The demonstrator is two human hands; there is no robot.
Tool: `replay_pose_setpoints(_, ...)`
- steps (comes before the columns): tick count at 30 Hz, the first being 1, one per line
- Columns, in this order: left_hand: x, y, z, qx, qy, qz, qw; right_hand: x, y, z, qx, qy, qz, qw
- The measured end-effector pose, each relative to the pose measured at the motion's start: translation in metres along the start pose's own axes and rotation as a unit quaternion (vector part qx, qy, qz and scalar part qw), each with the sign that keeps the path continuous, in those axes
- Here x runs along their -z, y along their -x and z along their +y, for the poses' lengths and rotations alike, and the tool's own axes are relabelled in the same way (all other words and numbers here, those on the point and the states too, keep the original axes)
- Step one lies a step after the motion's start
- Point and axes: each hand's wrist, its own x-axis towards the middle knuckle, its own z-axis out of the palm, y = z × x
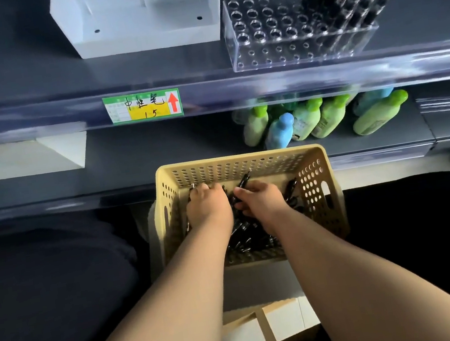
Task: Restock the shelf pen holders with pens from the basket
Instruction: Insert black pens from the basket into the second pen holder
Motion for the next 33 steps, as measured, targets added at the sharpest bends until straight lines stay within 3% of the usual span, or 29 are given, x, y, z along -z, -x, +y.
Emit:
replay_pose_setpoints(5,0.004,0.006,0.002,0.002,0.018,0.010,1.000,-0.003,0.011,0.002,0.028,-0.048,0.053,0.997)
replay_pose_setpoints(9,0.013,0.014,-0.001,0.016,0.145,0.041,0.988,-0.008,0.021,-0.006,0.059,-0.063,0.086,0.993)
replay_pose_setpoints(15,0.030,0.020,-0.016,-0.023,0.289,0.102,0.952,-0.008,0.038,-0.018,0.147,0.007,0.123,0.981)
replay_pose_setpoints(25,0.041,0.051,-0.028,-0.032,0.298,0.109,0.948,0.003,0.068,-0.026,0.233,0.121,0.147,0.953)
replay_pose_setpoints(29,0.054,0.063,-0.027,-0.052,0.324,0.133,0.935,0.009,0.085,-0.038,0.253,0.102,0.140,0.952)
replay_pose_setpoints(33,0.074,0.079,-0.018,-0.087,0.353,0.177,0.915,0.029,0.109,-0.066,0.315,0.149,0.141,0.927)
